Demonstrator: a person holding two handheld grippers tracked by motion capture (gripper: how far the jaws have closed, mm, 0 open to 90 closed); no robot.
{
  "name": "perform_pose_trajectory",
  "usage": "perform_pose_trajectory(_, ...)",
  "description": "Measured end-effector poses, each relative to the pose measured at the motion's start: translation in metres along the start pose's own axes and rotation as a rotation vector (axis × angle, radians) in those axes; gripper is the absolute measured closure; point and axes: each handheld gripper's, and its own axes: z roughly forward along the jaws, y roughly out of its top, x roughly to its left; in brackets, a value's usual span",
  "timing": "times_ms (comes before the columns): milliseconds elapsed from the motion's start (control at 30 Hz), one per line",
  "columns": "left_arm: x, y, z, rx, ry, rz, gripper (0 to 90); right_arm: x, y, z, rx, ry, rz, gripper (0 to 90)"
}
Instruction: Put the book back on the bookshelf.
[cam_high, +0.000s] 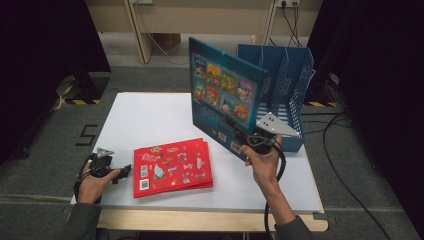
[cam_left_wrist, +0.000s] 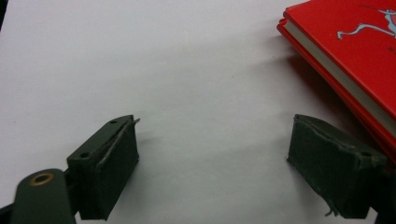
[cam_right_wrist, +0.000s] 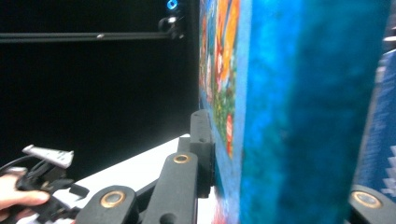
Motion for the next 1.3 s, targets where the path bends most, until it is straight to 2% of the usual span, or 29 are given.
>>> perform_pose_trajectory(333, 0.0, 0.0, 0.0, 0.004, 0.003, 0.0, 14.5, -0.035, 0.014, -0.035, -0.046, -0.146, 0.017, 82.3)
perform_pose_trajectory(400, 0.0, 0.0, 0.0, 0.005, 0.003, 0.001, 14.5, -0.044, 0.018, -0.042, -0.05, -0.203, 0.01, 82.3)
perform_pose_trajectory(433, 0.0, 0.0, 0.0, 0.004, 0.003, 0.0, 14.5, -0.044, 0.018, -0.042, -0.05, -0.203, 0.01, 82.3)
perform_pose_trajectory(500, 0.0, 0.0, 0.0, 0.004, 0.003, 0.0, 14.5, -0.053, 0.021, -0.046, -0.068, -0.249, 0.011, 82.2)
perform_pose_trajectory(633, 0.0, 0.001, 0.0, 0.007, 0.001, 0.0, 14.5, -0.059, 0.022, -0.047, -0.072, -0.285, 0.023, 82.2)
perform_pose_trajectory(800, 0.0, 0.0, 0.0, 0.004, 0.003, 0.0, 14.4, -0.067, 0.02, -0.033, -0.056, -0.351, -0.014, 82.2)
perform_pose_trajectory(1100, 0.0, 0.0, 0.0, 0.004, 0.002, 0.0, 14.4, -0.079, 0.004, 0.0, -0.035, -0.42, 0.022, 82.1)
perform_pose_trajectory(1300, 0.0, 0.0, 0.0, 0.002, 0.002, 0.0, 14.5, -0.083, -0.003, 0.025, -0.015, -0.475, 0.008, 82.1)
